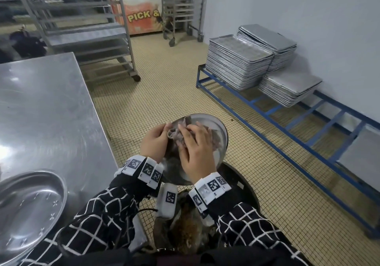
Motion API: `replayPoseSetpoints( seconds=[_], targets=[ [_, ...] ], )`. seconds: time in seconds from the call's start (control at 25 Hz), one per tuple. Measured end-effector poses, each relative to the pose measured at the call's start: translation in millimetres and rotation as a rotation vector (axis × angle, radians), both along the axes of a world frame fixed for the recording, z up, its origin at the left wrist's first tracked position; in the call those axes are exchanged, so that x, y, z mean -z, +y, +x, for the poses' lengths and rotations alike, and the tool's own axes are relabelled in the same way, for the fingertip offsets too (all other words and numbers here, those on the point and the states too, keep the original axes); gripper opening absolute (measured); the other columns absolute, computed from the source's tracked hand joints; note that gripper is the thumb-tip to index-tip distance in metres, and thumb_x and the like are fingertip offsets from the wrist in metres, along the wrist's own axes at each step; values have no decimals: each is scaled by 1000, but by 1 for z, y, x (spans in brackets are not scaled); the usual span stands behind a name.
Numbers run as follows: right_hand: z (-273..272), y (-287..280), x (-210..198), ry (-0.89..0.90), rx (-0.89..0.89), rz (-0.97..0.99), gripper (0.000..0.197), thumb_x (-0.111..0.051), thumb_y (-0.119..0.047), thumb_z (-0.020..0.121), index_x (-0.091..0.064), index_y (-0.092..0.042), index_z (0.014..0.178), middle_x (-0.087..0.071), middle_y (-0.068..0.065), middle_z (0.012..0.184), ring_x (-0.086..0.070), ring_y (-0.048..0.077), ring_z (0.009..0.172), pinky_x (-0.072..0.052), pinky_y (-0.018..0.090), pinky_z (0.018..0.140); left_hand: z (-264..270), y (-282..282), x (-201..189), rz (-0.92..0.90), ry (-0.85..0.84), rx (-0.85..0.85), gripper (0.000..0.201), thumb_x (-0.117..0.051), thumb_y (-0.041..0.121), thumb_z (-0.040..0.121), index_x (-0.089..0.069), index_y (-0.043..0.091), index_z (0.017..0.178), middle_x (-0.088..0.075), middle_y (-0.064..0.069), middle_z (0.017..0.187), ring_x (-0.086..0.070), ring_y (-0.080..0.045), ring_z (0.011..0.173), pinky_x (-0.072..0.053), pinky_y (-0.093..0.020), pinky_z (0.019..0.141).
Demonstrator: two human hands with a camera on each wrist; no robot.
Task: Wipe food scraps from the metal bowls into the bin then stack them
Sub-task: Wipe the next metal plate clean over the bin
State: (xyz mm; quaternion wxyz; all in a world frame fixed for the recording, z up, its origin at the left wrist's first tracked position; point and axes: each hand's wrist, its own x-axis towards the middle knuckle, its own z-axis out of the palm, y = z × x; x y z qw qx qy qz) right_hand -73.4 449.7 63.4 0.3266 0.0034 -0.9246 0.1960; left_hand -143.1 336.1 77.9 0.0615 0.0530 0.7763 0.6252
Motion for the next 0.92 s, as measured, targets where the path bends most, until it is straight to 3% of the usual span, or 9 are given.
replayPoseSetpoints(
  seconds=[0.12, 0.2, 0.28, 0.44, 0.56, 0.64, 0.76, 0.84, 0.92],
  targets=[
    [-4, 19, -4, -5, 145, 1, 39, -42, -40, 93, -60, -19, 121, -54, 2, 122, -43, 22, 119, -30, 42, 106, 6, 1, -2, 16, -2, 8, 30, -51, 40, 95, -70, 27, 75, -72, -6, 80, -67, -30, 83, -52, -52, 86],
    [-10, 40, -4, -47, 299, -237, 39, -37, -39, 95, -62, -13, 111, -55, 4, 118, -45, 20, 112, -41, 38, 94, 11, 0, -3, 46, -55, -9, 29, -50, 39, 96, -69, 28, 77, -72, -3, 83, -67, -26, 86, -52, -48, 88],
    [-13, 63, 5, -133, 444, -579, 35, -38, -32, 98, -60, -6, 105, -57, 7, 110, -50, 21, 107, -40, 27, 80, 9, -1, -4, 97, -108, -45, 28, -50, 39, 96, -70, 29, 79, -72, -6, 87, -66, -28, 90, -51, -48, 91],
    [-4, 72, 8, -112, 474, -876, 13, -49, -19, 96, -47, -16, 109, -62, 4, 98, -64, 21, 86, -46, 22, 60, 2, 0, -9, 81, -87, -121, 26, -48, 41, 97, -66, 32, 80, -69, 2, 87, -63, -18, 88, -49, -43, 94],
    [-13, 46, -15, -72, 263, -691, 18, -47, -24, 96, -58, -14, 107, -56, 4, 116, -56, 17, 105, -46, 16, 80, 4, 7, -10, -27, -18, -89, 31, -43, 39, 99, -61, 29, 75, -64, 0, 80, -58, -17, 78, -50, -44, 88],
    [-15, 23, -20, -84, 103, -326, 34, -40, -33, 97, -60, -15, 117, -50, 4, 129, -46, 20, 120, -40, 29, 100, 6, 10, -13, -69, 15, -64, 33, -43, 40, 99, -61, 27, 74, -66, -3, 82, -61, -22, 81, -51, -46, 85],
    [-16, 9, -12, -113, 102, 63, 46, -30, -42, 97, -48, -22, 134, -43, 3, 140, -38, 28, 130, -31, 43, 106, 5, 9, -19, -72, 55, -61, 33, -43, 40, 98, -62, 28, 74, -68, -6, 81, -64, -26, 82, -52, -48, 83],
    [-23, 17, -14, -84, 196, -106, 47, -28, -41, 98, -49, -17, 133, -43, 6, 140, -40, 25, 128, -34, 41, 105, 5, 5, -18, -51, 68, -60, 33, -44, 41, 98, -64, 29, 75, -69, -12, 85, -64, -31, 84, -52, -50, 83],
    [-34, 37, -8, -134, 300, -501, 44, -29, -36, 101, -51, -10, 130, -45, 7, 134, -44, 20, 121, -36, 28, 98, 2, 1, -14, -23, 66, -68, 35, -43, 45, 97, -67, 27, 79, -69, -16, 87, -64, -34, 86, -52, -53, 84]
  ],
)
